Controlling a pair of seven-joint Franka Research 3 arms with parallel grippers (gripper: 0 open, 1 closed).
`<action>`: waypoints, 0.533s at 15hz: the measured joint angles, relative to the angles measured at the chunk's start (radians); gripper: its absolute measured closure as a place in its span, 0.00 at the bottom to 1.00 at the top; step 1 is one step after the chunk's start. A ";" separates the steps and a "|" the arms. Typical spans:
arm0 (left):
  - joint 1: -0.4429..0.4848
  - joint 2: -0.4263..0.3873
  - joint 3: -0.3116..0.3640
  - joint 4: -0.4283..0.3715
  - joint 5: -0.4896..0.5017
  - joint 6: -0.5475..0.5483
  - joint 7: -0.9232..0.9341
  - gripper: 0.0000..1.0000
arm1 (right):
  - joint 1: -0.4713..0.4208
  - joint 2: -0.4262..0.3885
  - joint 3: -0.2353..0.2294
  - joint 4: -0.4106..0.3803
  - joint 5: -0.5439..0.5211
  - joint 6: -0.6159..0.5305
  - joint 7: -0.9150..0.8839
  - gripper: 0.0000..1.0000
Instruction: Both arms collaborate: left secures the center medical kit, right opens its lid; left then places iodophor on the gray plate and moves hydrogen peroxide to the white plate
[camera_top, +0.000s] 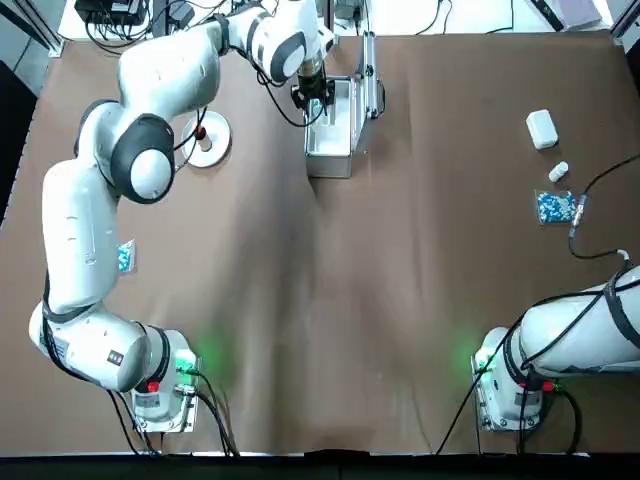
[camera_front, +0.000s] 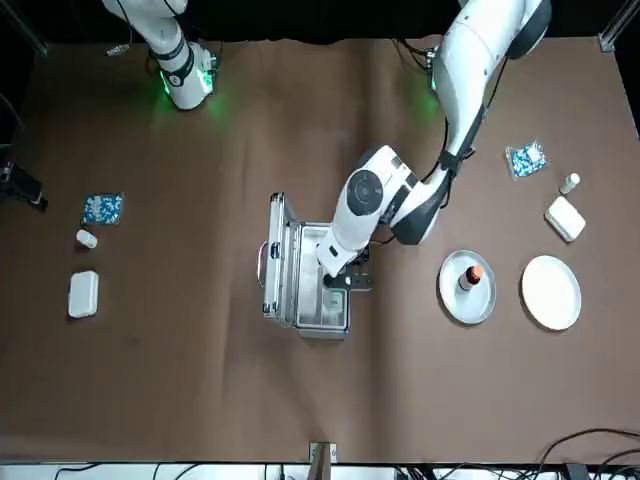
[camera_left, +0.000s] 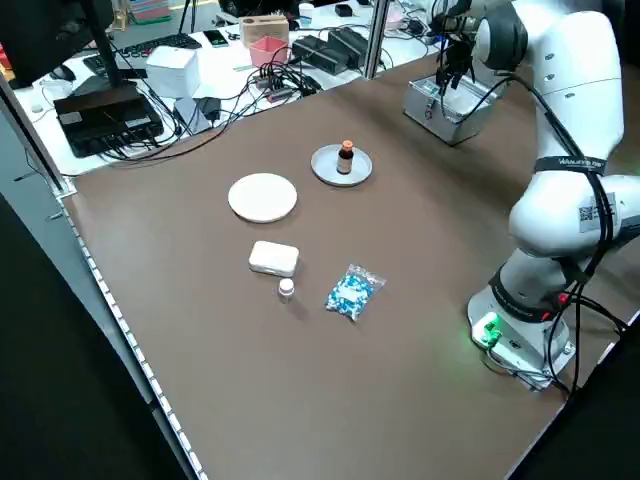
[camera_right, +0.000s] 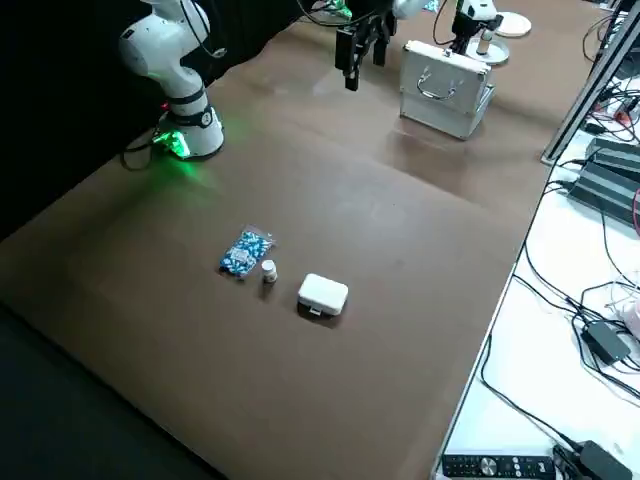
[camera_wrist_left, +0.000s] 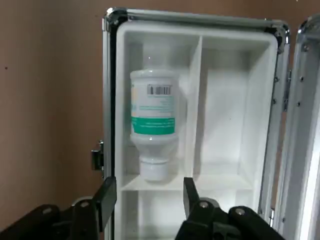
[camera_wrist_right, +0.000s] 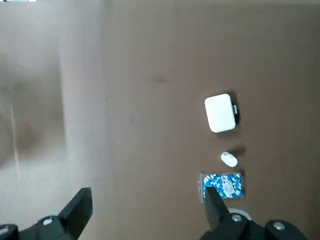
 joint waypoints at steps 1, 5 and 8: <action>-0.013 0.001 0.011 0.000 0.000 0.002 -0.001 0.38 | 0.000 -0.002 0.000 0.001 0.000 -0.004 0.000 0.01; -0.019 0.018 0.019 0.000 0.000 0.049 -0.001 0.38 | 0.003 -0.010 0.011 0.002 0.001 -0.006 0.001 0.01; -0.018 0.045 0.024 0.001 0.000 0.080 0.000 0.39 | 0.007 -0.012 0.018 0.002 0.001 -0.004 0.003 0.01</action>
